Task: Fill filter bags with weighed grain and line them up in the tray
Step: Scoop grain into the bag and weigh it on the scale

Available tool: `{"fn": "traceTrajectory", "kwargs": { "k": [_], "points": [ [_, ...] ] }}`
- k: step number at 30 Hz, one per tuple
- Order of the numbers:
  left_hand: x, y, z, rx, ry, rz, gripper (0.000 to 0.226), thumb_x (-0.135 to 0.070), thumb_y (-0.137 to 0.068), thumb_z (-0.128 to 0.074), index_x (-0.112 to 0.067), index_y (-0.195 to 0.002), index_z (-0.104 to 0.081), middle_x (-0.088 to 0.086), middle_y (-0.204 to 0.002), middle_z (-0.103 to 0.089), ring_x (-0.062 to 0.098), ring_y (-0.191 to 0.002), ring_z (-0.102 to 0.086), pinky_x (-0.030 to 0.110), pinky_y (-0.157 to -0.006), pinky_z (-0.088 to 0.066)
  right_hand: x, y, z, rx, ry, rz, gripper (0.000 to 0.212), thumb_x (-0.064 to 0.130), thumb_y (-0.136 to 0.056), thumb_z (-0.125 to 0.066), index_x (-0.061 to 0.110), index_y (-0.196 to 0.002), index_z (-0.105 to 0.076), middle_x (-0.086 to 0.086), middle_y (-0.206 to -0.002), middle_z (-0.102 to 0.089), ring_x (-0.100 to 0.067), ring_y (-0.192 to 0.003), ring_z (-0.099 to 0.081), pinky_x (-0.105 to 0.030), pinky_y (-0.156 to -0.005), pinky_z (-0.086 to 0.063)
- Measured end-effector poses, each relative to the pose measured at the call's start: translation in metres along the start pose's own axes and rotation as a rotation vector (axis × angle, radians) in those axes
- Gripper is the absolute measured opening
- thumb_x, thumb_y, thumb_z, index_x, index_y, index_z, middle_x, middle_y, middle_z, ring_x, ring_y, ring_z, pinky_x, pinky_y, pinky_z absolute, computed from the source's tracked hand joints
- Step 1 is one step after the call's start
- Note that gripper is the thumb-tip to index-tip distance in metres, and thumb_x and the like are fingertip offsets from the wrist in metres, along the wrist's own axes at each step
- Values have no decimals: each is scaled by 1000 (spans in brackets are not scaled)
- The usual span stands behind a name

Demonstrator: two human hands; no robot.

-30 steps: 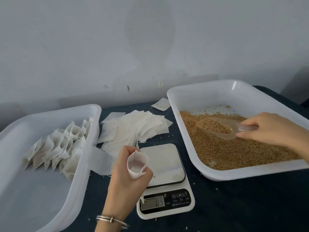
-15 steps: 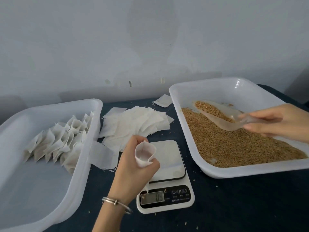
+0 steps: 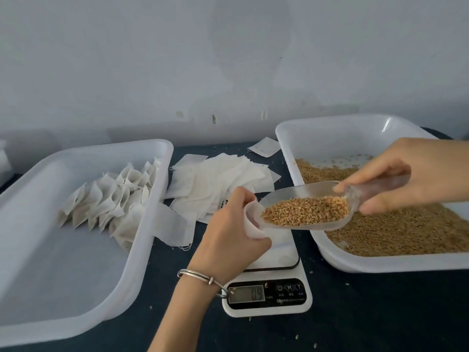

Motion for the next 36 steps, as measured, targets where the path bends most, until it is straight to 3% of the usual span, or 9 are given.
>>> {"fn": "traceTrajectory", "kwargs": {
  "k": [6, 9, 12, 19, 25, 27, 30, 36],
  "points": [
    [2, -4, -6, 24, -42, 19, 39, -7, -69, -64, -28, -91, -40, -2, -76, -57, 2, -60, -45, 16, -50, -38, 16, -7, 10, 32, 144, 16, 45, 74, -45, -57, 72, -90, -56, 44, -84, -61, 19, -84, -56, -16, -71, -41],
    [5, -6, -9, 29, -14, 39, 40, -7, -68, -65, -30, -89, -39, -4, -72, -55, 0, -57, -45, 14, -49, -37, 19, -9, 16, 21, 195, 23, 46, 79, -44, -54, 75, -90, -54, 33, -87, -67, 5, -84, -62, -30, -83, -53],
    [9, -6, -12, 28, -13, 56, 40, -10, -67, -65, -33, -86, -38, -3, -72, -55, 1, -57, -43, 15, -52, -37, 22, -10, 20, 31, 216, 33, 47, 79, -44, -54, 75, -90, -54, 28, -87, -70, 0, -82, -64, -37, -86, -53],
    [10, -5, -13, 16, 44, 62, 41, -9, -66, -67, -33, -84, -39, -9, -70, -52, -1, -57, -45, 10, -50, -37, 31, -10, 25, 51, 223, 22, 48, 74, -41, -56, 73, -89, -56, 29, -80, -68, 3, -75, -60, -29, -81, -51],
    [5, -6, -14, 17, 63, 44, 42, -4, -68, -65, -32, -81, -36, -11, -63, -43, -1, -50, -43, 11, -44, -33, 43, -14, 27, 62, 281, 47, 40, 59, -57, -68, 71, -92, -54, 40, -77, -63, 9, -77, -59, -18, -77, -46],
    [6, -7, -15, 16, 61, 49, 41, -5, -68, -65, -32, -81, -36, -10, -64, -44, 0, -50, -42, 12, -45, -33, 47, -17, 27, 81, 310, 51, 38, 59, -59, -67, 71, -93, -55, 40, -75, -63, 9, -71, -58, -20, -71, -46],
    [9, -9, -17, 17, 47, 57, 42, -6, -68, -64, -33, -82, -35, -9, -65, -45, 2, -49, -40, 13, -44, -32, 51, -21, 28, 102, 333, 40, 35, 59, -57, -66, 64, -91, -63, 39, -70, -62, 10, -62, -55, -11, -57, -42],
    [14, -10, -16, 17, 55, 65, 41, -7, -68, -66, -33, -81, -36, -10, -71, -48, -1, -53, -43, 12, -45, -34, 51, -31, 25, 123, 394, 21, 30, 57, -61, -68, 58, -91, -67, 44, -61, -55, 17, -63, -55, -13, -52, -34]
  ]
}}
Point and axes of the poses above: each hand's wrist, its own y-axis away from the middle knuckle, its own z-axis out of the back of the hand, x = y × z, the point moved 6 cm from there along -y, towards the middle knuckle
